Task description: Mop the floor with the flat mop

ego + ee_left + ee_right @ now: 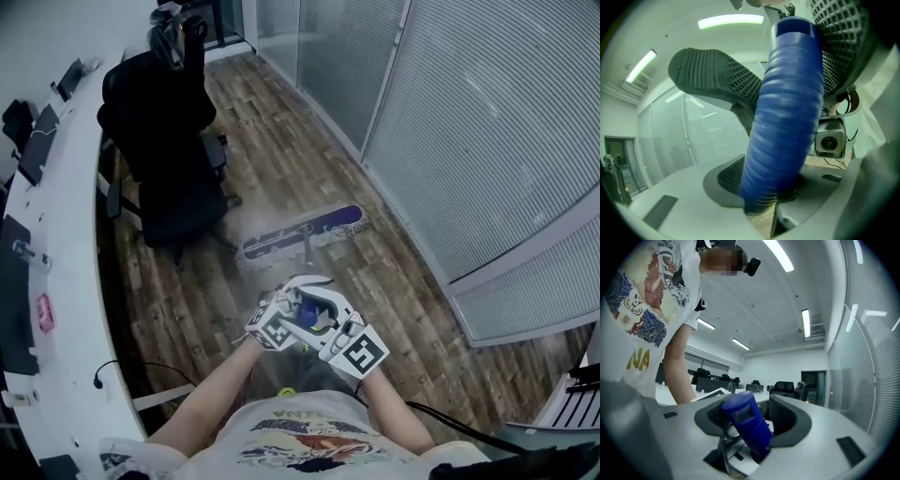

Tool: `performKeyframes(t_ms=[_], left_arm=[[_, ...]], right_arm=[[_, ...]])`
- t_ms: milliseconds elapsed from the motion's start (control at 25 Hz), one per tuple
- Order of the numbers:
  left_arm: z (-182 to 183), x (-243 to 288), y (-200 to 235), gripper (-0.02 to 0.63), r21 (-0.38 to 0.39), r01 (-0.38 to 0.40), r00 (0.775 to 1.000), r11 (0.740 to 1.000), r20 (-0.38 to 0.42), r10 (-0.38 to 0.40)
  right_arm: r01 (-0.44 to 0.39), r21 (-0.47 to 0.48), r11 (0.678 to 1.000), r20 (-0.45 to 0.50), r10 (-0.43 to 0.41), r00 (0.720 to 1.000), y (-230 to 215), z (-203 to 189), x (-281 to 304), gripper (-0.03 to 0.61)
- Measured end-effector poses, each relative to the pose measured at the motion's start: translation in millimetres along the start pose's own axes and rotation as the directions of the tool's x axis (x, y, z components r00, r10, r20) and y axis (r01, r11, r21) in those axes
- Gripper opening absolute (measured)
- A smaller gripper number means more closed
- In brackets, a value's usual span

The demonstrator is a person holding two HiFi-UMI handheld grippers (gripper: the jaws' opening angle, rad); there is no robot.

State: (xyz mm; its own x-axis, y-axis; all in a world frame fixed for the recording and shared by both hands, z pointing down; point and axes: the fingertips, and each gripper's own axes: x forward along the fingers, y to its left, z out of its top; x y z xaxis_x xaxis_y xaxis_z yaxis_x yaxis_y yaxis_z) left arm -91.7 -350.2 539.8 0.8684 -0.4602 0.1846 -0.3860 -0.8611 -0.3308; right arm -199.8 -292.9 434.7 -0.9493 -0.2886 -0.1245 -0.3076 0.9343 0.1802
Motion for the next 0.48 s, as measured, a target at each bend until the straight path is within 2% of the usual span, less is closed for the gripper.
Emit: performKeyframes(t_ms=[40,200,480], left_arm=[[-4.8,9.4,19.4,0.095,-0.006,-0.008,1.000,1.000,-0.004,0.008],[-16.3,51.4,98.3,0.095,-0.009,-0.032,0.999,0.999,-0.017,0.032],[-39.4,119.4,190.5,0.095,-0.025,-0.063,0.997,0.998,-0.040,0.062]], right_arm=[[-0.008,0.004,1.000,-0.007,0.008,1.000,-19.4,-5.7,6.1,0.218],[-0.016,0.052,0.998,0.064,0.013,0.998,-105.0,-8.6,30.2,0.218],[-0.065,0.033,0.997,0.015,0.065,0.998,-213.3,-43.0,41.2,0.218]])
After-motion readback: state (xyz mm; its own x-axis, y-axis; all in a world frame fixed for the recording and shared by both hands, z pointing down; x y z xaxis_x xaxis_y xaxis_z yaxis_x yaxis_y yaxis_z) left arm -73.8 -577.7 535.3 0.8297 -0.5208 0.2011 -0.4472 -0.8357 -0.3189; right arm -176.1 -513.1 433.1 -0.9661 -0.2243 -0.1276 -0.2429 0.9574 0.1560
